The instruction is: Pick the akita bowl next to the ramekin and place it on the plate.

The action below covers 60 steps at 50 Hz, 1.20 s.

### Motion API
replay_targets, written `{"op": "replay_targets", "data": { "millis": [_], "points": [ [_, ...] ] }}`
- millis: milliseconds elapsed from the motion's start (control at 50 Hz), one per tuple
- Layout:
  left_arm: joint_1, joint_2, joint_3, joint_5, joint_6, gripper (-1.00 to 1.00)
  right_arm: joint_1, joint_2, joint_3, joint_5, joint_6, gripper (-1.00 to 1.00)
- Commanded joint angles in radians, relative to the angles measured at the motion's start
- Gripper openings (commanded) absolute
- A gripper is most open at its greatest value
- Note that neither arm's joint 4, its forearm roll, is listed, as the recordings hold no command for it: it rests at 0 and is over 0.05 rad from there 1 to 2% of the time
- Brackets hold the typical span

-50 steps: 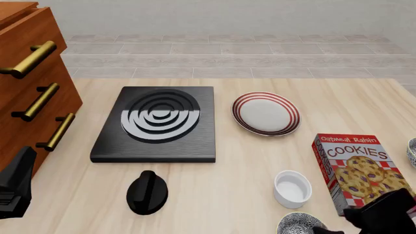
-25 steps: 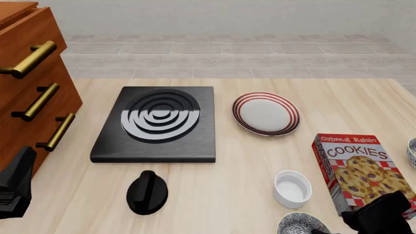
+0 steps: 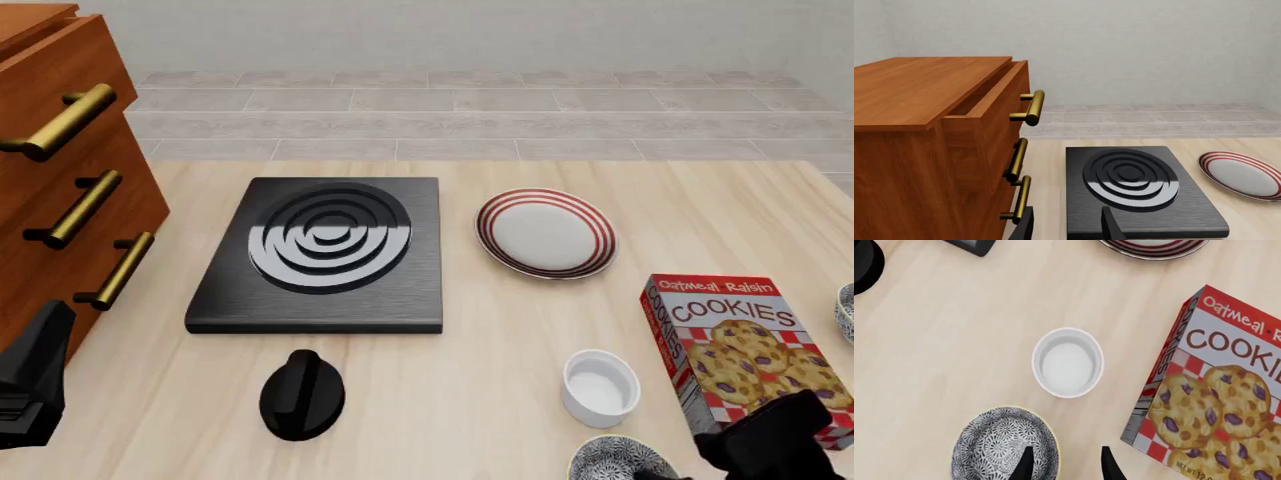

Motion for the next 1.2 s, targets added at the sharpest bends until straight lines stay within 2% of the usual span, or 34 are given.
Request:
{"op": "replay_targets", "data": {
  "millis": [20, 160, 180, 500, 660, 1040, 1200],
  "points": [
    [0.000, 0.000, 0.000, 0.000, 0.000, 1.00, 0.003, 0.020, 0.000, -0.018, 0.002, 1.00],
    [0.000, 0.000, 0.000, 0.000, 0.000, 1.00, 0.014, 0.035, 0.000, -0.031, 0.015, 1.00],
    [0.000, 0.000, 0.000, 0.000, 0.000, 1.00, 0.012, 0.031, 0.000, -0.029, 0.011, -1.00],
    [0.000, 0.000, 0.000, 0.000, 0.000, 1.00, 0.015, -0.074, 0.000, 0.063, 0.010, -1.00],
    [0.000, 0.000, 0.000, 0.000, 0.000, 1.00, 0.021, -0.085, -0.006, 0.070, 0.009, -1.00],
    [0.000, 0.000, 0.000, 0.000, 0.000, 1.00, 0.037, -0.190, -0.086, 0.215, 0.009, -1.00],
    [0.000, 0.000, 0.000, 0.000, 0.000, 1.00, 0.051, -0.207, -0.109, 0.245, 0.017, -1.00]
  ]
}}
